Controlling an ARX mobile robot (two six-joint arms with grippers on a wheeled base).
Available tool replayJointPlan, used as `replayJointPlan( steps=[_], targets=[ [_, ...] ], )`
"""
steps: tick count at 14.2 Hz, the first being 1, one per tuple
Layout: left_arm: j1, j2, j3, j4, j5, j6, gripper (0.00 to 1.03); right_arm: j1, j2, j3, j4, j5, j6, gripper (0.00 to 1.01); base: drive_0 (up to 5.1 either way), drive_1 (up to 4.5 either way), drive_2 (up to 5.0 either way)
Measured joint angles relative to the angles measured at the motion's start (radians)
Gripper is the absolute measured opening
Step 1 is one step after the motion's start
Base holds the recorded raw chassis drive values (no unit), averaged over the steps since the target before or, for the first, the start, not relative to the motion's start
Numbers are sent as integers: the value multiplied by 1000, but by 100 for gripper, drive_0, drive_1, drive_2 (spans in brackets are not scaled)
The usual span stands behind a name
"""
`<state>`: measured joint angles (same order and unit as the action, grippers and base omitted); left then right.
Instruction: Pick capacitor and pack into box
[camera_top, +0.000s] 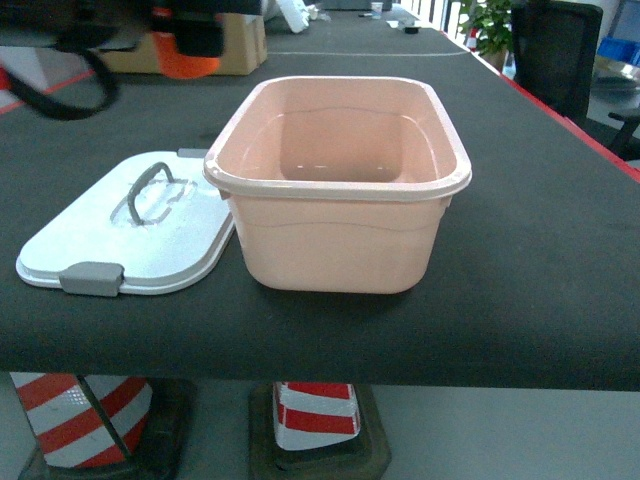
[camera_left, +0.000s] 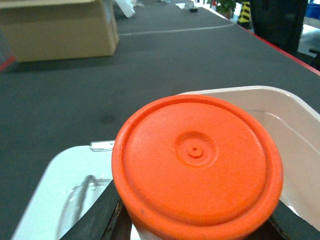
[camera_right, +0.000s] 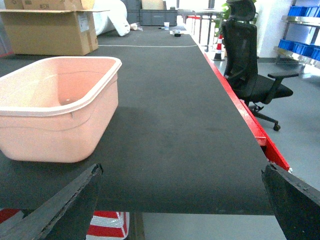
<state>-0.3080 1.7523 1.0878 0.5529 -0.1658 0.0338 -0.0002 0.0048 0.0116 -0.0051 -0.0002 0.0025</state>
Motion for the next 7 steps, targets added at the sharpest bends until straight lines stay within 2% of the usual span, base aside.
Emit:
replayJointPlan(
  steps=[2,4,5,6,7],
  targets=[
    [-33,205,275,-83,22,-31,47,0,0,0,0,0,0,98,0,0,0],
    [-55,290,380,-102,42,-26,71,0,0,0,0,0,0,98,0,0,0],
    [-57,293,382,-104,35,-26,83,0,0,0,0,0,0,98,0,0,0],
    [-60,293,383,-101,35,-25,100,0,0,0,0,0,0,98,0,0,0],
    [-60,293,384,-102,35,-25,97,0,0,0,0,0,0,98,0,0,0]
  ],
)
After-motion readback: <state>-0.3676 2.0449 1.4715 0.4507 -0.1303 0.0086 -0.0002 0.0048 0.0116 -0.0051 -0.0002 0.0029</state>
